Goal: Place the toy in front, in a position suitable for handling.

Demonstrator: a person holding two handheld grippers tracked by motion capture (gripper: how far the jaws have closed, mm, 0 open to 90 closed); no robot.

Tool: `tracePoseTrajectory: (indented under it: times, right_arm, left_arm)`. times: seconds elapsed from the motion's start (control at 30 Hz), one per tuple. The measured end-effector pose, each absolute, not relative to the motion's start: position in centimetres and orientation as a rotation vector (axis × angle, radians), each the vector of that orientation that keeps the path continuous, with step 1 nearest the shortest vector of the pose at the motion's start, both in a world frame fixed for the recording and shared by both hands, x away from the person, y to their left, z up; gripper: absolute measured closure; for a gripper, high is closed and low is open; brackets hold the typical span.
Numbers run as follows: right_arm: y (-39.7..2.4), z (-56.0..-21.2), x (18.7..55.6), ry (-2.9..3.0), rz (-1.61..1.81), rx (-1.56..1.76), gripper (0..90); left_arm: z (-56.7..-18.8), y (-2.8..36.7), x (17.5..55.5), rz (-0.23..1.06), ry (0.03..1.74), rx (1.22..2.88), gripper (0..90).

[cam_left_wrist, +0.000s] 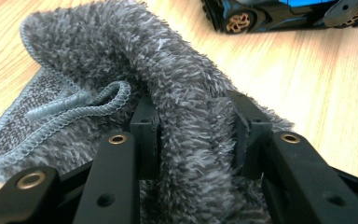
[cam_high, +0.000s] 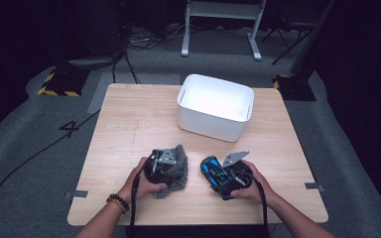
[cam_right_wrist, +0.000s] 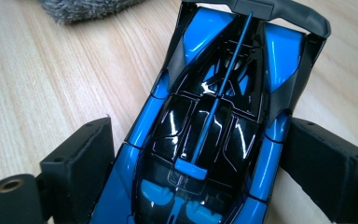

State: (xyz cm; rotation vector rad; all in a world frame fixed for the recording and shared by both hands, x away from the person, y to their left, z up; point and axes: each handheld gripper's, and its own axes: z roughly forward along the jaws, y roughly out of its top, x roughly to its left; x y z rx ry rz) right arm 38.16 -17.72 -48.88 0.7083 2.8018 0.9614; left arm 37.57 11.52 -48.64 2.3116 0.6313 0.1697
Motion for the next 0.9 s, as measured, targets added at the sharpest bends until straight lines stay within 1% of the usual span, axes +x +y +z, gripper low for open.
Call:
tracePoseTrajectory:
  times: [0.17,0.23,0.33,0.43,0.6,0.63,0.7,0.73,0.83,0.9]
  right_arm:
    - [-16.6,-48.7,39.9,2.888,0.937,0.51,12.7]
    - [-16.3,-48.6,40.3,2.907,0.932,0.487,13.3]
    - [-16.4,-48.7,40.0,2.886,0.941,0.505,13.1]
    - [-16.8,-48.6,39.3,2.831,0.93,0.536,10.9]
    - [-17.2,-48.3,37.5,2.717,0.858,0.508,9.8]
    - [-17.4,-48.3,37.3,2.71,0.851,0.523,9.0]
    - [-18.1,-48.5,37.1,2.702,0.837,0.599,1.8]
    - [-18.5,-48.7,37.1,2.699,0.811,0.659,0.0]
    - [-19.6,-49.1,37.1,2.742,0.796,0.821,0.2]
    - [-20.0,-49.4,36.8,2.727,0.804,0.822,1.2]
  left_arm:
    - [-48.8,12.3,37.4,0.158,0.658,2.304,59.8]
    - [-48.8,12.5,37.4,0.154,0.666,2.299,59.5]
    - [-49.0,12.6,37.3,0.15,0.671,2.303,59.5]
    - [-49.0,12.5,37.3,0.155,0.666,2.308,59.4]
    - [-49.0,12.5,37.2,0.16,0.669,2.309,59.3]
    - [-49.0,12.5,37.2,0.161,0.669,2.309,59.3]
    - [-49.0,12.5,37.2,0.161,0.667,2.31,59.3]
    - [-49.0,12.5,37.2,0.161,0.667,2.311,59.3]
    - [-49.1,12.5,37.3,0.153,0.667,2.303,59.3]
    - [-49.1,12.5,37.3,0.149,0.671,2.303,59.0]
